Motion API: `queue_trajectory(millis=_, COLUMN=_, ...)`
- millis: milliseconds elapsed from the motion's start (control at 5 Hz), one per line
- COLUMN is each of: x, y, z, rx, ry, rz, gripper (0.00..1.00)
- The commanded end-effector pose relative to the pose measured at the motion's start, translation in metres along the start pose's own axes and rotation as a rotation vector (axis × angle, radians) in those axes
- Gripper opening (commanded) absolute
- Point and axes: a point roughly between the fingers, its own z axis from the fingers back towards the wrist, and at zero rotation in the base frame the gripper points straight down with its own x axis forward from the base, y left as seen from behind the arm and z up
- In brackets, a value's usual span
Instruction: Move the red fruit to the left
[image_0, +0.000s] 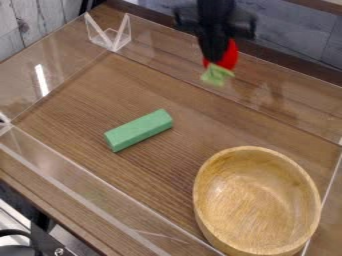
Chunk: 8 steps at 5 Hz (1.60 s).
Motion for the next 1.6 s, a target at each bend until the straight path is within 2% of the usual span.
queue_trajectory(millis=0, x=0.014, y=0.025, z=0.035, rx=-0.003, ry=-0.094, rz=0.005, gripper=0.00)
queue_trajectory(millis=200, x=0.016, y=0.061, z=0.034, rx=0.018, ry=-0.097, rz=0.008, gripper=0.00)
queue_trajectory(millis=400, x=0.025, y=0.097, z=0.025, rx=0.046, ry=-0.096, rz=0.025, gripper=0.00)
queue_trajectory(millis=800, x=0.041, y=0.136, z=-0.011, rx=0.100, ry=-0.092, rz=0.044, gripper=0.00)
queue_trajectory(millis=1200, x=0.029, y=0.144, z=-0.023, rx=0.117, ry=-0.068, rz=0.006, gripper=0.00)
queue_trajectory(millis=1400, x=0.030, y=0.152, z=-0.036, rx=0.122, ry=-0.050, rz=-0.014, gripper=0.00)
